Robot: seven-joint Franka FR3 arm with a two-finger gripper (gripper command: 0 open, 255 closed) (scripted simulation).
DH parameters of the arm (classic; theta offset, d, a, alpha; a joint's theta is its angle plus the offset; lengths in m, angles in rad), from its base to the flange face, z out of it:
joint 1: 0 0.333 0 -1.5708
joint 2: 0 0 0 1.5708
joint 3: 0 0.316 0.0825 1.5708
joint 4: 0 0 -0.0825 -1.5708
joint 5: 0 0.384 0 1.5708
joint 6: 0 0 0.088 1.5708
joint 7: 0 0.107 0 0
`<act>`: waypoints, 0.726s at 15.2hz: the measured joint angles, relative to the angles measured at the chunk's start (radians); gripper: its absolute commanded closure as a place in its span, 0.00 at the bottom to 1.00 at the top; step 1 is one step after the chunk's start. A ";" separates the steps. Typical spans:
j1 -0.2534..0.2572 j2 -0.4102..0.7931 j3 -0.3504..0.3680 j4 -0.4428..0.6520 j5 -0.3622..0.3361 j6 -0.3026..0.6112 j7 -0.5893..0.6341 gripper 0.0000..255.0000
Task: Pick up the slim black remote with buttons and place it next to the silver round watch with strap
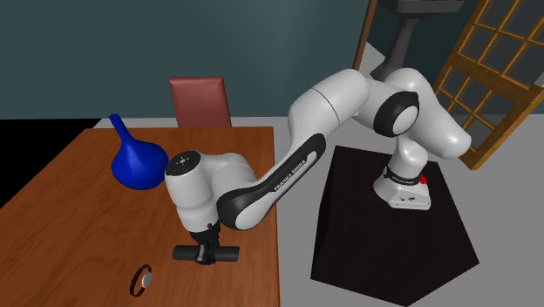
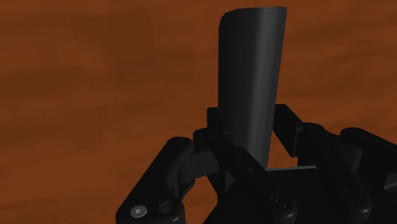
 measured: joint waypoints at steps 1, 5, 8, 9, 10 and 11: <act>0.000 0.000 0.000 0.000 0.000 0.000 0.000 1.00; 0.000 0.000 0.000 0.000 0.000 0.001 0.000 0.00; 0.000 0.000 0.000 0.000 0.000 0.001 0.000 0.00; 0.000 0.000 0.000 0.000 0.000 0.001 0.000 0.00; -0.001 -0.008 0.000 0.000 0.001 -0.007 -0.001 0.00; -0.003 -0.020 0.001 0.002 0.001 -0.022 -0.002 0.00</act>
